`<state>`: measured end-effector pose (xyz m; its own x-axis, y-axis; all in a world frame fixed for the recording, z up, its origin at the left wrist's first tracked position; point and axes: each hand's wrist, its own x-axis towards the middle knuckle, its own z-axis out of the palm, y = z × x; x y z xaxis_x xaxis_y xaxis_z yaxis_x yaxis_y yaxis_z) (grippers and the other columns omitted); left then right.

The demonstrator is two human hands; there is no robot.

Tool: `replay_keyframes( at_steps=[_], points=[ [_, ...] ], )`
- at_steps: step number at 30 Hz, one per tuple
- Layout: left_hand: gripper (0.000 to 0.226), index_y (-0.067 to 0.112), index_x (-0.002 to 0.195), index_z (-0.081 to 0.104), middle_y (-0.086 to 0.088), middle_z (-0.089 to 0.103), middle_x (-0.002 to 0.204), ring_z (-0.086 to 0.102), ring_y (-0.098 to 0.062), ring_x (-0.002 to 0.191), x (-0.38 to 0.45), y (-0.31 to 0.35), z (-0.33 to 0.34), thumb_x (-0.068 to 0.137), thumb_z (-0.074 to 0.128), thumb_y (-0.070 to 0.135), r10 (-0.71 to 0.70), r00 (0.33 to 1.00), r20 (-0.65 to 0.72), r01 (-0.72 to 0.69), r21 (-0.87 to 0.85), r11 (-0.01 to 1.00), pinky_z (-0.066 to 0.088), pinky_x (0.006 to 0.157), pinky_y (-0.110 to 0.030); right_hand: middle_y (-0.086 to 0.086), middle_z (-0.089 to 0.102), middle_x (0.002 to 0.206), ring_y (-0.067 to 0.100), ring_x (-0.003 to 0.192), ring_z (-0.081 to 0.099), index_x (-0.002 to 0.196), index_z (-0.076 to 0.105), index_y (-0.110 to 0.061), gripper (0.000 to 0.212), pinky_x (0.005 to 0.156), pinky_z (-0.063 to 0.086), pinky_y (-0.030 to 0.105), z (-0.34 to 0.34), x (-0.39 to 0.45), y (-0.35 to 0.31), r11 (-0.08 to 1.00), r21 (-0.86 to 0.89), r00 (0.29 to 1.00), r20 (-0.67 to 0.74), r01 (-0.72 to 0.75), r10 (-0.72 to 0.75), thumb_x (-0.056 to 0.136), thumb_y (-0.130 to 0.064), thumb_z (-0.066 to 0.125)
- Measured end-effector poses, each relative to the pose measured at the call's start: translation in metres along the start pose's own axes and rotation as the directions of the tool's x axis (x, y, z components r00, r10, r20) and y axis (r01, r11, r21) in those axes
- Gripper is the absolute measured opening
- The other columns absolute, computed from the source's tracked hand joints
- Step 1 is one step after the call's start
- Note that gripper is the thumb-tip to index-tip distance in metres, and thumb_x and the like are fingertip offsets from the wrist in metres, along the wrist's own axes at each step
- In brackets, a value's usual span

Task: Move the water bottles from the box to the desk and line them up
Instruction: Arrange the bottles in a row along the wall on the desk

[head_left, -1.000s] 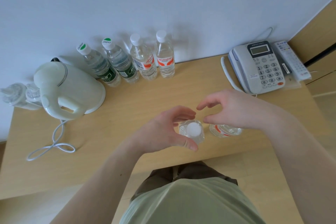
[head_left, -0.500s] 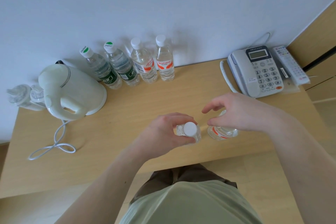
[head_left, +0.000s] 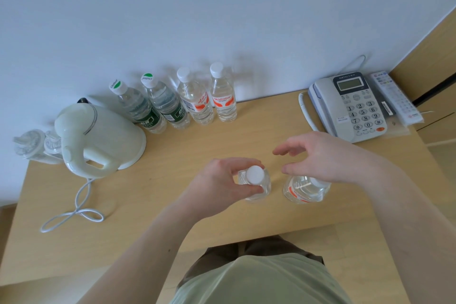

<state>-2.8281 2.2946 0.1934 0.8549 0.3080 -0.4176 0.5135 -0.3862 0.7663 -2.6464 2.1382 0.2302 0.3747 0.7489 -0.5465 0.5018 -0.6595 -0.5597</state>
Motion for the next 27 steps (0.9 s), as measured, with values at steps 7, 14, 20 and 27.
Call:
replay_keyframes(
  at_steps=[7,14,20,27],
  points=[
    [0.039,0.053,0.110,0.065,0.025,0.071,0.114,0.066,-0.015,0.109,0.021,0.011,-0.013,0.080,0.083,0.036,0.006,0.999,-0.037,-0.007,-0.006,1.000,0.052,0.098,-0.037,-0.029,0.062,0.114,-0.007,0.114,0.056,0.125,0.062,-0.045,0.040,0.100,0.046,0.028,-0.009,0.017,0.005,0.998,0.068,0.999,-0.042,0.009,-0.006,0.087,-0.042,0.073],
    [0.039,0.055,0.112,0.063,0.004,0.074,0.113,0.058,-0.013,0.087,0.051,0.018,-0.027,0.077,0.079,0.046,0.056,0.996,-0.071,-0.056,0.009,0.998,0.054,0.097,-0.050,-0.025,0.064,0.116,-0.005,0.113,0.058,0.128,0.060,-0.041,0.042,0.098,0.045,0.027,-0.021,0.035,0.005,0.990,0.138,0.998,-0.060,-0.003,0.011,0.088,-0.044,0.072],
    [0.036,0.041,0.116,0.068,0.011,0.073,0.115,0.066,-0.017,0.105,0.077,0.024,-0.038,0.083,0.081,0.032,0.059,0.991,-0.118,-0.061,-0.011,0.998,0.053,0.097,-0.041,-0.022,0.065,0.118,-0.002,0.115,0.058,0.130,0.060,-0.038,0.042,0.099,0.044,0.026,-0.029,0.050,0.008,0.982,0.186,0.996,-0.067,-0.044,0.057,0.090,-0.042,0.071],
    [0.029,0.032,0.112,0.067,0.013,0.071,0.106,0.064,-0.009,0.107,0.108,0.034,-0.050,0.086,0.078,0.028,0.075,0.986,-0.150,-0.073,0.015,0.997,0.051,0.095,-0.033,-0.019,0.066,0.117,-0.001,0.115,0.059,0.129,0.058,-0.039,0.041,0.097,0.046,0.027,-0.038,0.070,0.010,0.970,0.233,0.995,-0.061,-0.067,0.083,0.090,-0.042,0.071]
  ],
)
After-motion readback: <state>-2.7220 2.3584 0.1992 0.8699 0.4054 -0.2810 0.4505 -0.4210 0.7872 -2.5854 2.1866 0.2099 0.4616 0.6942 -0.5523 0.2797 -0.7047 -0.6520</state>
